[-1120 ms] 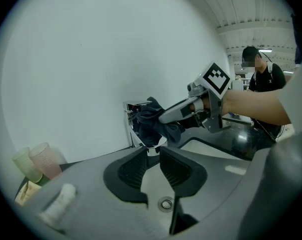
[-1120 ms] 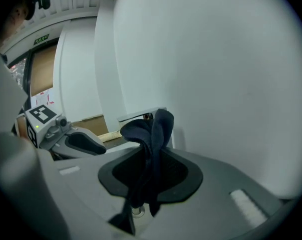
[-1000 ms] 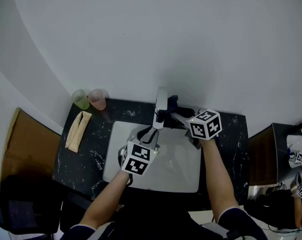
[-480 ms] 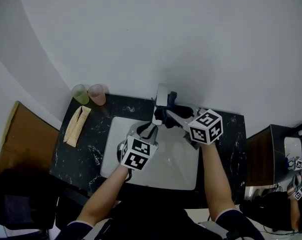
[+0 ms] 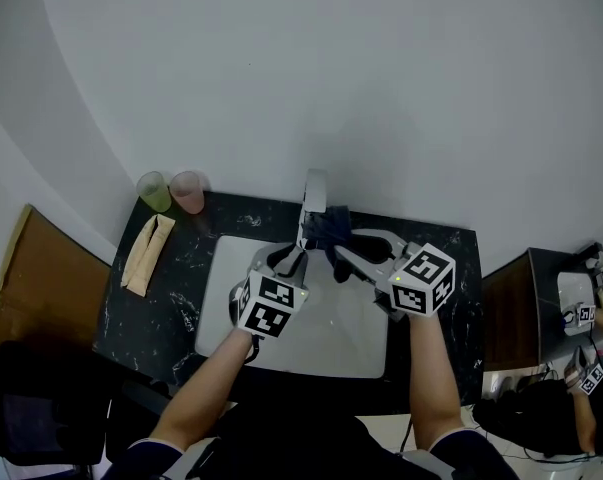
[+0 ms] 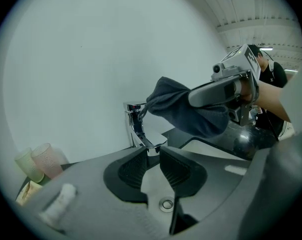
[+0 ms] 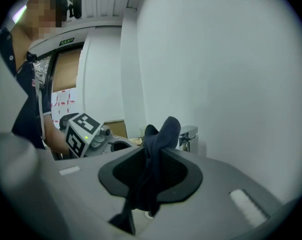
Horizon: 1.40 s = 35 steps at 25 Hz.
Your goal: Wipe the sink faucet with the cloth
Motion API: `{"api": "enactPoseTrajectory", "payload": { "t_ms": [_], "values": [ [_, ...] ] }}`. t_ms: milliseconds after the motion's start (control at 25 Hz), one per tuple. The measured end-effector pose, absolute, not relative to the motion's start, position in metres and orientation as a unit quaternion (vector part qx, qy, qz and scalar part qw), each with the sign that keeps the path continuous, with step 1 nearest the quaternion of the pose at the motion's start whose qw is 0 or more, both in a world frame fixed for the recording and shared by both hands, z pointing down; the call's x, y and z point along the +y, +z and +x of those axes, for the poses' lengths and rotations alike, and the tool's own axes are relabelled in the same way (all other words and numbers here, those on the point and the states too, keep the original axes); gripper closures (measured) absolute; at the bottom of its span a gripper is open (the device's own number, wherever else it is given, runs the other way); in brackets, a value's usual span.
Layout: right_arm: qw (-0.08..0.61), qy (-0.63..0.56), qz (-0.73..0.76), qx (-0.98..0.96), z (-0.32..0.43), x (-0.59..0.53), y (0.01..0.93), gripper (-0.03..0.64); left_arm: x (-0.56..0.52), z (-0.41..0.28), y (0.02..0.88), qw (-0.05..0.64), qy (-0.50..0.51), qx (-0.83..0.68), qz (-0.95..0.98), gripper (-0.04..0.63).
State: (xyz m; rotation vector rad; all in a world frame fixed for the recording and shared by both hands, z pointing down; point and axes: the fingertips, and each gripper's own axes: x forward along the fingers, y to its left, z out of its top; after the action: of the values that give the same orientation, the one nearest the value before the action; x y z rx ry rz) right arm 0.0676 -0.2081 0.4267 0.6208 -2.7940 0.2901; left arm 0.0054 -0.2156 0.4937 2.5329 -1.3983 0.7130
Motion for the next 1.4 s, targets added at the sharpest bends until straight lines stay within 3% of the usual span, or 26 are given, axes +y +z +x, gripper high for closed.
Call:
{"api": "enactPoseTrajectory", "payload": {
  "t_ms": [280,680,920,1400],
  "values": [
    [0.078,0.044,0.232,-0.968,0.069,-0.22,0.368,0.526,-0.215,0.004,0.494,0.088,0.232,-0.47,0.847,0.515],
    [0.186,0.009,0.188,-0.964,0.026,-0.278,0.39,0.526,-0.214,0.007,0.494,0.085,0.237,-0.455,0.854,0.515],
    [0.207,0.026,0.194,-0.958,0.024,-0.312,0.395,0.526,-0.214,0.007,0.495,0.091,0.23,-0.455,0.855,0.515],
    [0.111,0.077,0.358,-0.924,0.063,-0.338,0.404,0.529,-0.216,0.004,0.494,0.09,0.232,-0.461,0.852,0.515]
  ]
}}
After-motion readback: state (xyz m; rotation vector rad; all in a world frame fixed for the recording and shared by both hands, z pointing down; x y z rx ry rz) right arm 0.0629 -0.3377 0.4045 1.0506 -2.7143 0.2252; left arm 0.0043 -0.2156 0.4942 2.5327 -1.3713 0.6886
